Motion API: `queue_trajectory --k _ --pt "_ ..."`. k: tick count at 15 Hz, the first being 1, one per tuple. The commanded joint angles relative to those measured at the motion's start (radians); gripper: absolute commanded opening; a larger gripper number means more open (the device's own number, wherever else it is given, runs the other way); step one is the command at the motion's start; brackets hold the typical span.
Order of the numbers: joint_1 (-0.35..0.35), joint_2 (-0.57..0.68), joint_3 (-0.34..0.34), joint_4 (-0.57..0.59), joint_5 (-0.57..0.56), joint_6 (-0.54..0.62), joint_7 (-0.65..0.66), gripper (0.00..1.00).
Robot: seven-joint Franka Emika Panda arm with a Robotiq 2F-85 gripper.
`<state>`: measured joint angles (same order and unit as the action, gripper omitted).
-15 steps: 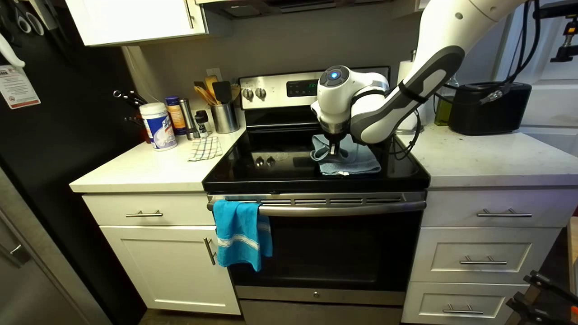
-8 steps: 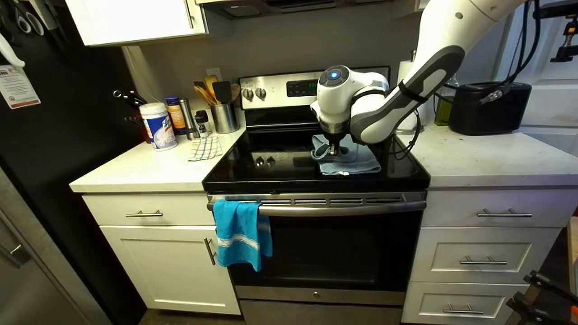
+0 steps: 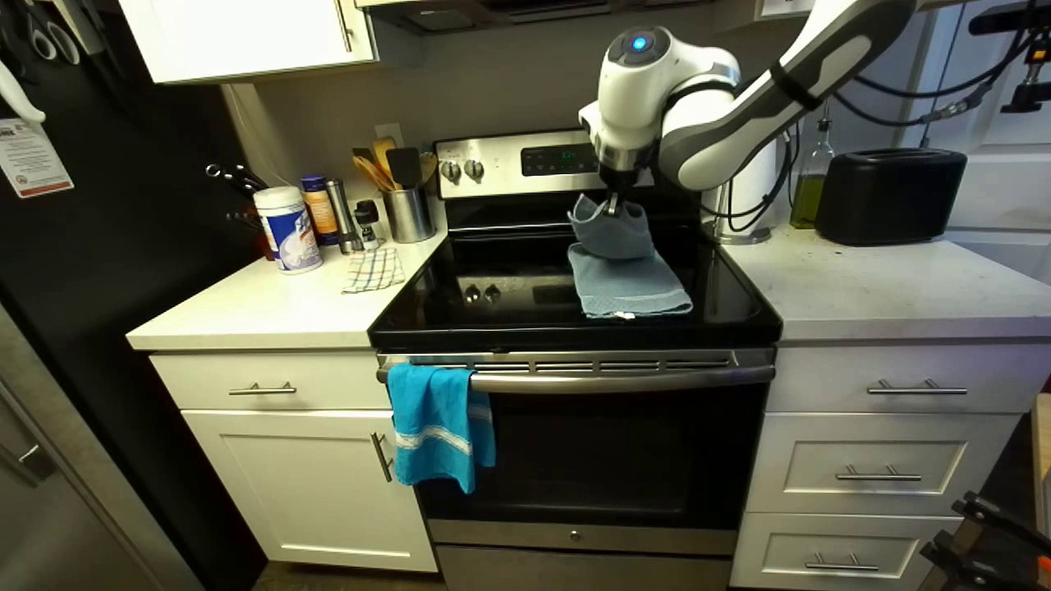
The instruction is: Hang the blue towel on the oven handle
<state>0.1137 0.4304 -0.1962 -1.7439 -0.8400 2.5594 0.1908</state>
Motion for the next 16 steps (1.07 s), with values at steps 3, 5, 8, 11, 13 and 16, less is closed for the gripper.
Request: queue_trajectory --k 3,5,8,11,13,16 --pt "-0.025 -0.247 0.02 -0.089 -0.076 -0.037 0.007 0.01" --pt "-0.029 -0.298 0.031 -0.077 -0.103 -0.065 0.019 0.01" --pt "-0.038 -0.364 0.054 -0.067 -0.144 -0.107 0.034 0.01" --pt "-0.054 -0.413 0.08 -0.057 -0.152 -0.128 0.039 0.01" --pt "-0.067 -0.438 0.096 -0.053 -0.138 -0.133 0.032 0.01" --pt "-0.075 -0.486 0.122 -0.085 -0.067 -0.109 -0.033 0.01"
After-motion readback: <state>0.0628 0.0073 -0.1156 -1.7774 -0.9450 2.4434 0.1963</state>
